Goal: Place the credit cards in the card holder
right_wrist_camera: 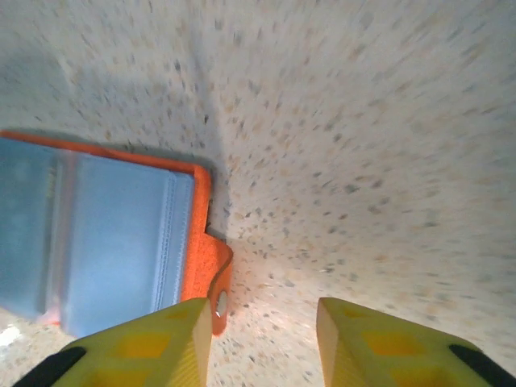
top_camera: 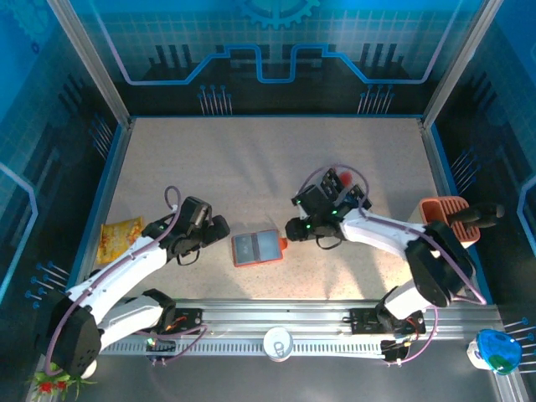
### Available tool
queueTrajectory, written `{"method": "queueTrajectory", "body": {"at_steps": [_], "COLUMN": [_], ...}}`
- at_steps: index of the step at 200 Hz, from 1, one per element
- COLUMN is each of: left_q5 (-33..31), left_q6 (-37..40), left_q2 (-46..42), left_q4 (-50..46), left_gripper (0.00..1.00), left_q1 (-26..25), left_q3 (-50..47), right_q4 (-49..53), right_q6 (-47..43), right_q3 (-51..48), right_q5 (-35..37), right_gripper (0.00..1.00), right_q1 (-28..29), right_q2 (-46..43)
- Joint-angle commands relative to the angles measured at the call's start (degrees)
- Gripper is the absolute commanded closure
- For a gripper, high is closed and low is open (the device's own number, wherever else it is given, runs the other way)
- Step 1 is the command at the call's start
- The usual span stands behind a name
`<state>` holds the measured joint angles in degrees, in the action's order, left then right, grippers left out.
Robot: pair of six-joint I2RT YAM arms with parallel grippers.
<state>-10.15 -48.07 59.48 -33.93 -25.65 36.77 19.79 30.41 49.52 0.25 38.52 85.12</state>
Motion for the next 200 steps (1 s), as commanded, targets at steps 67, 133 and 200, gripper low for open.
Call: {"method": "queueTrajectory", "body": {"at_steps": [67, 133, 200], "left_q5": [1.5, -0.3, -0.4], "left_q6": [-2.3, -3.8, -3.8], "left_q2": [3.1, 6.8, 7.8], "left_q4": [2.3, 2.1, 2.2], "left_gripper": [0.01, 0.01, 0.01], "left_q1": [-4.1, -8.2, -8.8], "left_q3": [-0.8, 1.2, 1.7], "right_q4": [18.9, 20.0, 19.4], "right_q6": [-18.2, -21.4, -21.7], "right_q3": [14.2, 16.2, 14.2], "right_q5": [9.6, 14.1, 16.3], "right_gripper": [0.59, 0.68, 0.68], "right_q1": [-20.7, -23.0, -23.7], "right_q2": [-4.1, 0.8, 1.9]}}
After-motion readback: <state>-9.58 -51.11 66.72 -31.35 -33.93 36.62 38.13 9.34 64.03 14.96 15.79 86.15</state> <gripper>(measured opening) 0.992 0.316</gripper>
